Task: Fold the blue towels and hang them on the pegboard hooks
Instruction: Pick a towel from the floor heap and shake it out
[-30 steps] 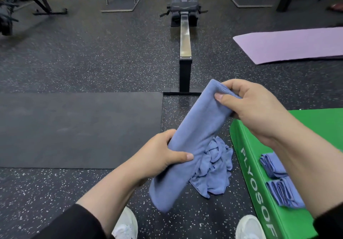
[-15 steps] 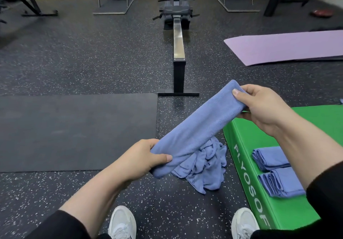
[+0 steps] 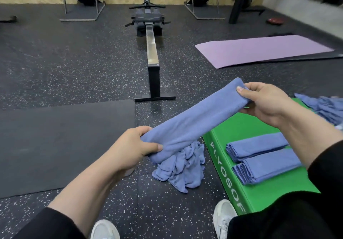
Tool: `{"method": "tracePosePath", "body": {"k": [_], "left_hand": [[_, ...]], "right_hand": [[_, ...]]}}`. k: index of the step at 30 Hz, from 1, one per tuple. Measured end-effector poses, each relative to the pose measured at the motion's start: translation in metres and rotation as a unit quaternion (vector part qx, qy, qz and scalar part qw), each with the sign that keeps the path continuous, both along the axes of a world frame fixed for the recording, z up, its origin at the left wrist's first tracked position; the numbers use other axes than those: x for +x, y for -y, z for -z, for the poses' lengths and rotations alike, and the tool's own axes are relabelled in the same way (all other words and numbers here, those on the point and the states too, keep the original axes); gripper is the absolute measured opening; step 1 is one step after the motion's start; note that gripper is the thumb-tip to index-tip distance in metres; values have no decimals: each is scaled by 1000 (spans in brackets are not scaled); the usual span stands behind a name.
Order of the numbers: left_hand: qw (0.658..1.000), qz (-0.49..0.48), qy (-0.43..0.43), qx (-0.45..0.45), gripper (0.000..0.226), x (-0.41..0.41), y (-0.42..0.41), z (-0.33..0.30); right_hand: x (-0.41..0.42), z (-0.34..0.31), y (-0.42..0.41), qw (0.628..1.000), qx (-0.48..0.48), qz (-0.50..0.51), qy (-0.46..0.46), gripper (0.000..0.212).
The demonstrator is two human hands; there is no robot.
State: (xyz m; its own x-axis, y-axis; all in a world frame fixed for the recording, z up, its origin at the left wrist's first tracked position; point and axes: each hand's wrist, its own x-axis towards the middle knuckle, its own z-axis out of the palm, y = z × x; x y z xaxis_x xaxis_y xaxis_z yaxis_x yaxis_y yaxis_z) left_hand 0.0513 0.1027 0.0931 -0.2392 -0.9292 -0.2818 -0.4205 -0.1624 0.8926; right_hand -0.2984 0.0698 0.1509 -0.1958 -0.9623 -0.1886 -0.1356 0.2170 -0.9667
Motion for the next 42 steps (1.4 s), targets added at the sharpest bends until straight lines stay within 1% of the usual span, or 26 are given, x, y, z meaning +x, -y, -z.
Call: {"method": "tracePosePath", "body": {"k": [2, 5, 8, 10, 11, 13, 14, 17, 20, 22, 23, 25, 27, 29, 31, 32, 34, 36, 37, 39, 40, 42], "left_hand": [[999, 0, -42, -5, 17, -25, 5, -6], [996, 8, -85, -4, 29, -73, 8, -10], [990, 3, -140, 10, 17, -126, 10, -1], [987, 6, -155, 33, 17, -160, 11, 8], [987, 8, -155, 43, 20, -175, 13, 15], [987, 11, -147, 67, 24, -202, 18, 34], [986, 13, -145, 80, 24, -215, 22, 43], [985, 3, -132, 114, 21, -253, 35, 78], [986, 2, -108, 127, 20, -288, 50, 113], [987, 3, -92, 134, 22, -309, 58, 138], [987, 3, -83, 135, 25, -319, 63, 150], [988, 1, -59, 141, 34, -337, 70, 175], [987, -1, -48, 151, 31, -353, 77, 195], [989, 4, -20, 149, 31, -365, 83, 211], [989, 19, 18, 143, 41, -374, 89, 224], [990, 33, 45, 132, 46, -377, 92, 229], [986, 65, 128, 83, 57, -381, 97, 240], [972, 88, 217, -5, 66, -383, 99, 248], [962, 99, 247, -62, 62, -383, 98, 250], [936, 143, 273, -169, 47, -383, 93, 250], [922, 173, 280, -203, 41, -383, 90, 249], [898, 221, 298, -235, 37, -384, 86, 251]], "right_hand": [[-32, -12, -11, 1000, 4, 9, -29, 12], [-82, -22, -27, 997, 3, 39, -62, 11], [-133, -20, -38, 993, 8, 78, -89, 10], [-163, -11, -42, 991, 26, 84, -100, 10], [-176, -4, -43, 990, 40, 84, -108, 13], [-201, 15, -41, 986, 66, 91, -125, 22], [-212, 27, -38, 984, 77, 98, -131, 22], [-248, 70, -25, 974, 106, 127, -153, 11], [-280, 116, -10, 963, 135, 150, -176, 13], [-299, 145, 0, 955, 158, 155, -197, 9], [-309, 161, 5, 950, 171, 155, -212, 12], [-327, 190, 13, 934, 196, 149, -258, 29], [-342, 217, 20, 919, 209, 136, -307, 38], [-353, 238, 28, 904, 229, 121, -340, 32], [-362, 252, 36, 893, 245, 115, -361, 18], [-366, 259, 40, 889, 252, 111, -367, 18], [-373, 268, 44, 874, 276, 102, -388, 30], [-371, 273, 44, 844, 265, 110, -453, 43], [-368, 274, 43, 828, 236, 125, -493, 44], [-356, 278, 39, 811, 158, 145, -545, 36], [-347, 281, 38, 809, 134, 133, -557, 31], [-330, 286, 37, 811, 140, 79, -563, 28]]}}
